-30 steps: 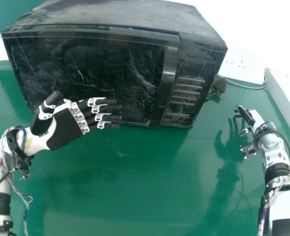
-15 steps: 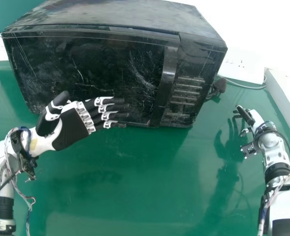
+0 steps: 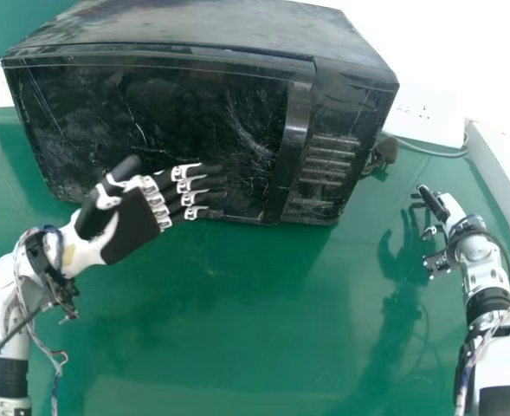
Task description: Open the door of oven
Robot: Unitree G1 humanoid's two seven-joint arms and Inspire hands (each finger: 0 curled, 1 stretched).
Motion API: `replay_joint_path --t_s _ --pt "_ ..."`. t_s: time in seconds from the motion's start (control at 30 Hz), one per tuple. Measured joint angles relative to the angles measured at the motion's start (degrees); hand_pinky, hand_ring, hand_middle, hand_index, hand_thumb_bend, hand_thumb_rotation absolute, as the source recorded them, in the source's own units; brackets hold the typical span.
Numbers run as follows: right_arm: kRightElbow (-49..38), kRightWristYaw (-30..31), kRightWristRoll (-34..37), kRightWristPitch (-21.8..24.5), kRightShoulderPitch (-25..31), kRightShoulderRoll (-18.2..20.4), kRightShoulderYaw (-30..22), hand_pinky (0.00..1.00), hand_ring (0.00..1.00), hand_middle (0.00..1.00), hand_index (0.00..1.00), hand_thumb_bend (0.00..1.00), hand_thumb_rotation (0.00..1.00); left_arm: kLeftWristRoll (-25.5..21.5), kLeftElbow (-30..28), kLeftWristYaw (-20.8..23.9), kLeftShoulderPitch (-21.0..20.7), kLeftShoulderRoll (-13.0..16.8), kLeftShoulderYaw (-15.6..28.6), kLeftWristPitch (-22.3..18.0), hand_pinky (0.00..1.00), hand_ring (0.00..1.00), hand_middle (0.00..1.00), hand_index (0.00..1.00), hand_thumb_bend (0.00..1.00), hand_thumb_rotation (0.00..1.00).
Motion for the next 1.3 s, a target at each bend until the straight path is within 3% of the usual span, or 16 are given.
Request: replay_joint_path --t_s 0.07,0.17,0.23,0.3,0.37,0.43,0.53,0.57,0.63,0.8,0.87,0.93,1.03,1.1,1.2,1.3 --pt "0.00 0.00 0.45 0.01 0.04 0.01 -0.44 0.66 0.71 0.72 0.79 0.52 0.43 0.96 -0.34 1.42 0.03 -0.52 -0.57 -0.07 0.80 1.00 1.00 0.96 1.00 0.86" --pt "0.00 0.24 1.09 0.05 0.04 0.07 -1.08 0.60 0.67 0.69 0.77 0.53 0.39 2.23 -0.76 3.12 0.15 -0.97 -1.12 -0.17 0.82 1.00 1.00 0.97 1.00 0.88" --pt "0.00 0.24 1.13 0.05 0.04 0.10 -1.19 0.71 0.77 0.79 0.80 0.53 0.39 2.64 -1.12 3.89 0.26 -1.02 -1.19 -0.17 0.83 1.00 1.00 0.97 1.00 0.88" --pt "0.00 0.24 1.11 0.05 0.06 0.09 -1.18 0.72 0.76 0.77 0.81 0.54 0.41 2.86 -1.48 4.40 0.41 -1.04 -1.20 -0.19 0.84 1.00 1.00 0.97 1.00 0.87" --pt "0.01 0.23 1.78 0.29 0.12 0.15 -2.05 0.60 0.67 0.68 0.78 0.56 0.34 3.31 -1.87 5.32 0.57 -1.17 -1.31 -0.44 0.83 1.00 1.00 0.96 1.00 0.86" --pt "-0.01 0.23 1.91 0.31 0.17 0.14 -1.87 0.67 0.72 0.73 0.78 0.54 0.43 4.08 -2.02 6.28 0.59 -1.28 -1.68 -0.56 0.83 1.00 1.00 0.96 1.00 0.86" --pt "-0.03 0.23 1.52 0.29 0.15 0.13 -1.63 0.73 0.77 0.78 0.80 0.54 0.37 4.63 -2.38 7.54 0.58 -1.59 -2.61 -0.55 0.83 1.00 1.00 0.97 1.00 0.86" --pt "-0.03 0.23 1.95 0.36 0.15 0.16 -2.04 0.68 0.74 0.76 0.80 0.54 0.32 4.80 -2.37 7.58 0.58 -1.57 -2.83 -0.55 0.84 1.00 1.00 0.97 1.00 0.86" --pt "-0.10 0.23 1.59 0.21 0.15 0.13 -1.40 0.74 0.79 0.80 0.81 0.53 0.45 5.30 -2.19 7.44 0.55 -1.43 -3.35 -0.74 0.82 1.00 1.00 0.98 1.00 0.87" --pt "-0.14 0.23 2.43 0.46 0.18 0.22 -2.36 0.58 0.63 0.65 0.78 0.53 0.36 6.92 -0.05 7.02 -0.12 -1.38 -3.72 -2.42 0.84 1.00 1.00 0.98 1.00 0.88" --pt "-0.15 0.23 2.27 0.48 0.18 0.22 -2.08 0.65 0.69 0.69 0.77 0.54 0.41 7.48 0.05 7.19 -0.37 -1.39 -4.04 -2.46 0.83 1.00 1.00 0.97 1.00 0.87" --pt "-0.15 0.21 2.14 0.49 0.14 0.22 -1.84 0.60 0.66 0.67 0.77 0.55 0.40 8.54 0.04 7.81 -0.74 -1.44 -4.75 -2.61 0.81 1.00 1.00 0.97 1.00 0.88" --pt "-0.16 0.20 2.00 0.46 0.13 0.20 -1.56 0.67 0.71 0.71 0.78 0.53 0.40 10.02 0.08 8.44 -0.84 -1.49 -5.39 -3.52 0.78 1.00 1.00 0.96 1.00 0.90" --pt "-0.17 0.20 2.07 0.48 0.13 0.20 -1.73 0.62 0.67 0.68 0.77 0.54 0.36 10.88 0.12 8.76 -0.96 -1.65 -5.68 -3.94 0.77 1.00 1.00 0.96 1.00 0.89" --pt "-0.18 0.17 2.07 0.48 0.14 0.20 -1.66 0.76 0.79 0.79 0.79 0.57 0.38 11.31 0.21 9.18 -1.26 -1.95 -6.04 -3.95 0.74 0.99 1.00 0.96 1.00 0.89" --pt "-0.25 -0.11 0.94 0.36 0.09 0.21 -0.52 0.71 0.75 0.76 0.80 0.54 0.40 11.88 0.22 10.01 -1.50 -2.37 -6.73 -3.95 0.74 0.98 0.99 0.96 1.00 0.88"
